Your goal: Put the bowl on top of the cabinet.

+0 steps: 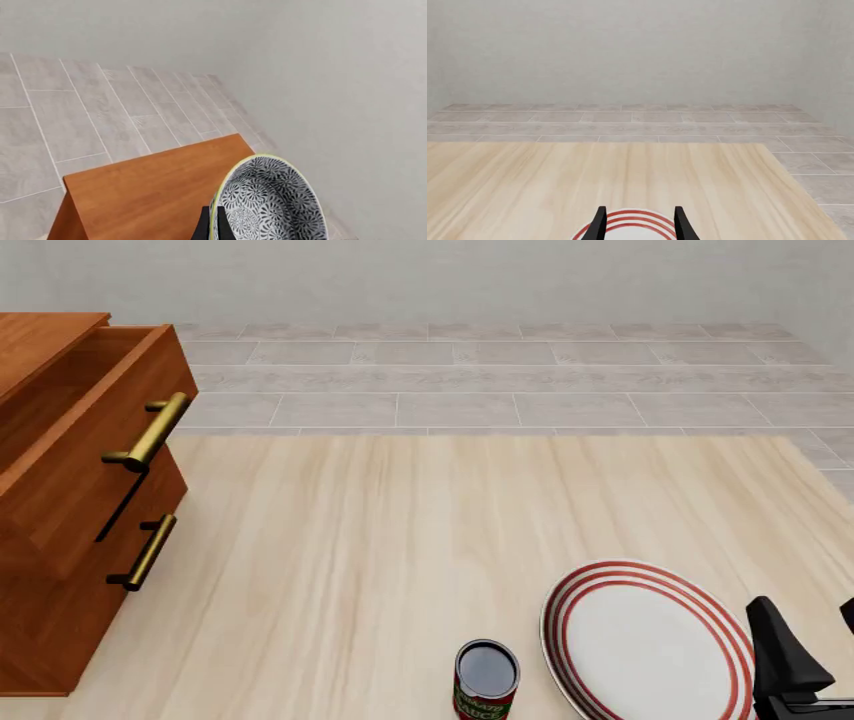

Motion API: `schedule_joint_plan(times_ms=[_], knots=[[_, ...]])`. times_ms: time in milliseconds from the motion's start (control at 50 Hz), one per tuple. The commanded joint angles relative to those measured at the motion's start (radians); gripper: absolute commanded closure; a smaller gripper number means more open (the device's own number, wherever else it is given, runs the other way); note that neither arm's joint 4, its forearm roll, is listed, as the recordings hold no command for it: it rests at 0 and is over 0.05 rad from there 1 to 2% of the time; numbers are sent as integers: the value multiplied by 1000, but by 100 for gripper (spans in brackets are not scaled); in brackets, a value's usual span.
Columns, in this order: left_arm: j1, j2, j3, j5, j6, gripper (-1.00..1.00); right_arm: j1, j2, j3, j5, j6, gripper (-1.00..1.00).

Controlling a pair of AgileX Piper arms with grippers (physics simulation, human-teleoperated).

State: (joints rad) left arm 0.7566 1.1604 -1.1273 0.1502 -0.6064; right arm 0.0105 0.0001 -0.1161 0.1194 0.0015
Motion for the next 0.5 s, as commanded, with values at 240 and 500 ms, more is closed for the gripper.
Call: schedule_joint_plan(times_ms=[240, 500], knots=[[27, 36, -4, -34, 7, 100, 0, 0, 0, 0, 0, -100], [59, 104, 7, -97, 18, 100, 0, 0, 0, 0, 0, -100]])
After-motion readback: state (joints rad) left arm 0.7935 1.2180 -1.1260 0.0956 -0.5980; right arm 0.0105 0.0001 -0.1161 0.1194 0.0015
